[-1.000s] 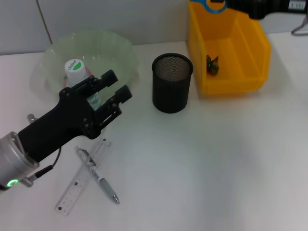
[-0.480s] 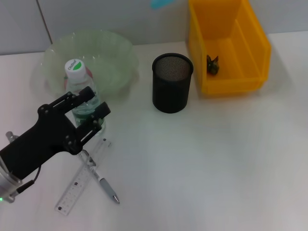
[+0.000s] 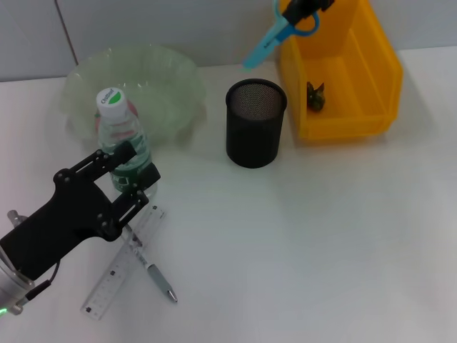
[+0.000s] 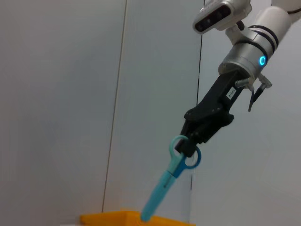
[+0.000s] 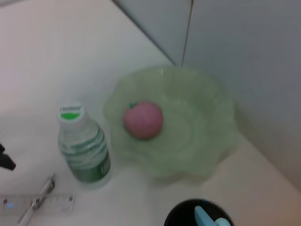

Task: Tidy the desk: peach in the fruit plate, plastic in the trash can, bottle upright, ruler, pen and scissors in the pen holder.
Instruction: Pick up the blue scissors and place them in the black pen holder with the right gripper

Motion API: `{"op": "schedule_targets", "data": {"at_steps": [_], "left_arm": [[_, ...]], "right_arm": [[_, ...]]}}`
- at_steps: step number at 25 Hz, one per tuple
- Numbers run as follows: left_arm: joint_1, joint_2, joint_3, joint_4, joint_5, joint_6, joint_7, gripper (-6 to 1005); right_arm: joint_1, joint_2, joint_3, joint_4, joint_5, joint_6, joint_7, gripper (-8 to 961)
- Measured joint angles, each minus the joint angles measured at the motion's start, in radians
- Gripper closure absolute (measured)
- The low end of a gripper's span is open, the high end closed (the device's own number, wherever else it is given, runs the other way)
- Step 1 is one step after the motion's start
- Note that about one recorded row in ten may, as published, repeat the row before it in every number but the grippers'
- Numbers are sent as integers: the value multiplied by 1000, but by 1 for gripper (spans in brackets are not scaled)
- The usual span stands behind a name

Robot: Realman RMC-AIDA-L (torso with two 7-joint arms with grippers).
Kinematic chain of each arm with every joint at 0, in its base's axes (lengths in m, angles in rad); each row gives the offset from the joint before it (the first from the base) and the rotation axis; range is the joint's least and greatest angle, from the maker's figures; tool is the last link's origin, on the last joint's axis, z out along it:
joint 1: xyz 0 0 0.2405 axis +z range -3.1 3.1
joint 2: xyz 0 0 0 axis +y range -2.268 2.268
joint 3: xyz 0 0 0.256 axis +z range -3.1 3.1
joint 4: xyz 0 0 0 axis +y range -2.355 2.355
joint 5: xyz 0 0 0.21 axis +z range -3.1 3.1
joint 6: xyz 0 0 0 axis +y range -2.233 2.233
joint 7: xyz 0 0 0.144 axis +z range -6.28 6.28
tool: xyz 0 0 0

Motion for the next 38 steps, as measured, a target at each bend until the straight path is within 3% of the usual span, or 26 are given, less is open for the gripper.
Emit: {"op": "schedule_targets", "data": {"at_steps": [7,17,19,31,38], "left_arm": [[-9,-3,9,-25,3,-8,12,496],[-16,-3,8,-32,92,-40,8,495],[-15,-3,4,-32,100,-46,4,312],[-8,-5,2,-39,99,-60,0,177],[-12,-4,2,-41,98,-60,-11,186]], "right_arm": [[16,-3,-46,86,-25,42,9,779],[26,11,-134,232,-32,182,30,763],[28,18,-148,253,-37,208,35,760],[34,45,-173,391,-53,342,44,742],[29,53,-174,400,-55,348,48,731]]}}
